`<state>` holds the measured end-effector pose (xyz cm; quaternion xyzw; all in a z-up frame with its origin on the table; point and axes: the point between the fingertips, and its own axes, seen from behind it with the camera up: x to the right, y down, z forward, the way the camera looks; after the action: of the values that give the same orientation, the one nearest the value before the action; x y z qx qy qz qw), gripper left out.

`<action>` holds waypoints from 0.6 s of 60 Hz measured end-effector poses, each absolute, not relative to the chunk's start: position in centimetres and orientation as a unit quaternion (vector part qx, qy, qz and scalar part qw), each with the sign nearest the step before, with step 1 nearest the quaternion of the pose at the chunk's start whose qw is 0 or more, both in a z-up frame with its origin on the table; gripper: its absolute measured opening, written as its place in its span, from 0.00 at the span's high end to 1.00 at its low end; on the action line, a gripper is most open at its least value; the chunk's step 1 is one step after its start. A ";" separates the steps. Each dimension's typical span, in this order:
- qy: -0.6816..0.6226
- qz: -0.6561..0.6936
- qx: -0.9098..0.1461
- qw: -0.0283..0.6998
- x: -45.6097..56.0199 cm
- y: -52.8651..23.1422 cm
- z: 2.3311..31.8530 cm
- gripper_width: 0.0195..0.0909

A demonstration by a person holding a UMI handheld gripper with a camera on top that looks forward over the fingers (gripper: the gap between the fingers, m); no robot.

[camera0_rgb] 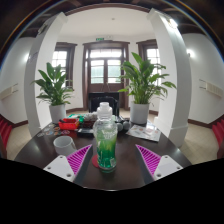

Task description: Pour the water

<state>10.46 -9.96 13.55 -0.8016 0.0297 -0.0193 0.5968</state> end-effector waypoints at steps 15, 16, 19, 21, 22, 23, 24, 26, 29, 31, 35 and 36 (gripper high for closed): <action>0.020 -0.014 -0.782 0.623 9.4 -15.4 19.6 0.07; 0.020 -0.015 -0.781 0.624 9.4 -15.6 19.9 0.07; 0.023 -0.017 -0.780 0.626 9.5 -16.1 20.8 0.07; 0.025 -0.020 -0.779 0.626 9.5 -16.6 21.3 0.07; 0.026 -0.022 -0.779 0.626 9.6 -16.7 21.4 0.07; 0.028 -0.023 -0.779 0.626 9.6 -16.9 21.6 0.07; 0.029 -0.025 -0.780 0.625 9.6 -17.1 21.7 0.07; 0.030 -0.028 -0.782 0.622 9.6 -17.5 21.9 0.08; 0.028 -0.029 -0.785 0.618 9.3 -18.1 22.3 0.07; 0.026 -0.028 -0.784 0.619 9.0 -18.3 22.7 0.07; 0.024 -0.023 -0.782 0.623 8.5 -18.9 23.4 0.07; 0.023 -0.024 -0.780 0.625 8.5 -18.9 23.5 0.07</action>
<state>8.49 -18.94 23.48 -0.7801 0.0234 -0.0239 0.6248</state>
